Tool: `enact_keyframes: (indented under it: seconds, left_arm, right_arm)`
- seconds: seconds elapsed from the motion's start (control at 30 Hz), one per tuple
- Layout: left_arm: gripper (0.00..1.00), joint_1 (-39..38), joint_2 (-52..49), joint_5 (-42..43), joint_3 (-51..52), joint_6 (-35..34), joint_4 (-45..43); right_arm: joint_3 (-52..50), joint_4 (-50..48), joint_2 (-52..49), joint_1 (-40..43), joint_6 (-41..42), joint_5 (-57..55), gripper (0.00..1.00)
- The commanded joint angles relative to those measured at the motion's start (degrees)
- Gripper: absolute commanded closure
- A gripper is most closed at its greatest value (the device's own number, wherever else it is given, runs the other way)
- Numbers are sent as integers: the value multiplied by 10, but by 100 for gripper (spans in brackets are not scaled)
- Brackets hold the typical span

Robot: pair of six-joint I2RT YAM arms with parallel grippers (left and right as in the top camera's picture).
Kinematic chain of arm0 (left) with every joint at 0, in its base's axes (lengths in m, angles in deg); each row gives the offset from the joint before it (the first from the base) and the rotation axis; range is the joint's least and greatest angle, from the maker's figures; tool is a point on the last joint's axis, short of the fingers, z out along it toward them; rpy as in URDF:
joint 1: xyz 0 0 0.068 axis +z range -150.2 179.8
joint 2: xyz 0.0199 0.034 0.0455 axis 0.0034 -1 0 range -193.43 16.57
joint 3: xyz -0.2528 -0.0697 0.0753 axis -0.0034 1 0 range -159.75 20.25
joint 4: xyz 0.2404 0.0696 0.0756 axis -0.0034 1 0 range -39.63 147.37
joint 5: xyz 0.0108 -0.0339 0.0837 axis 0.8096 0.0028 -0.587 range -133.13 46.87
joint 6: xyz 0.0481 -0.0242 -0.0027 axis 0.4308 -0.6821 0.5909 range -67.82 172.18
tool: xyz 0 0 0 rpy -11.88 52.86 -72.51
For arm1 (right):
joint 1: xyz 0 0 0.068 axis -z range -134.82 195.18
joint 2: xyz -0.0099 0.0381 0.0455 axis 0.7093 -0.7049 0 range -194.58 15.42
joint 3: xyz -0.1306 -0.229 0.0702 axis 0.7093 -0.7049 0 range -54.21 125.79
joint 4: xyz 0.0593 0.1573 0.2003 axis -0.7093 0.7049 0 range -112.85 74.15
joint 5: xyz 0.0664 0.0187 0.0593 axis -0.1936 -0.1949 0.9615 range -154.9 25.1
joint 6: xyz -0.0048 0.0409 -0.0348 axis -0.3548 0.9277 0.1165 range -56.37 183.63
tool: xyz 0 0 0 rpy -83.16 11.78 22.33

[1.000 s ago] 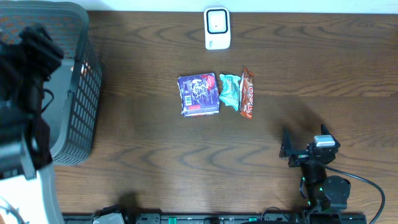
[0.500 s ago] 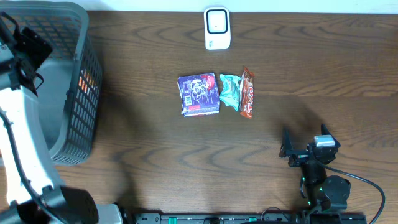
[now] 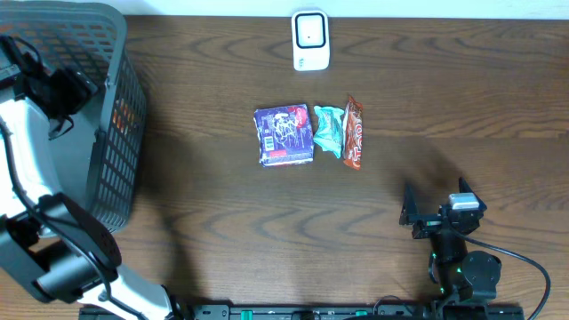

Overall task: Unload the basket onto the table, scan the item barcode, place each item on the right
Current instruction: 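Reach the left gripper into the basket and grasp the orange Kleenex box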

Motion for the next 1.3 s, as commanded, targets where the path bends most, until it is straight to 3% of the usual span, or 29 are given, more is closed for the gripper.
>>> enact_keyframes:
  seconds: [0.0, 0.1, 0.23, 0.8, 0.87, 1.03, 1.13, 1.27]
  left_arm:
    - [8, -1, -28, 25, 5, 50, 5]
    - [8, -5, -54, 19, 5, 87, 11]
    - [15, -5, -89, 10, 5, 62, 9]
    - [16, -16, -183, 34, 5, 75, -14]
    - [22, -16, -189, 17, 8, 82, -14]
    - [73, -16, -192, -47, 15, 83, -13]
    - [92, -16, -192, -46, 15, 82, -12]
    - [93, -10, -184, -46, 10, 82, 5]
  right_arm:
    - [0, 2, 3, 4, -6, -3, 1]
    - [0, 2, 3, 4, -6, -3, 1]
    - [0, 2, 3, 4, -6, -3, 1]
    - [0, 2, 3, 4, -6, -3, 1]
    - [0, 2, 3, 4, -6, -3, 1]
    - [0, 2, 3, 4, -6, -3, 1]
    - [0, 2, 3, 4, -6, -3, 1]
    - [0, 2, 3, 4, -6, -3, 1]
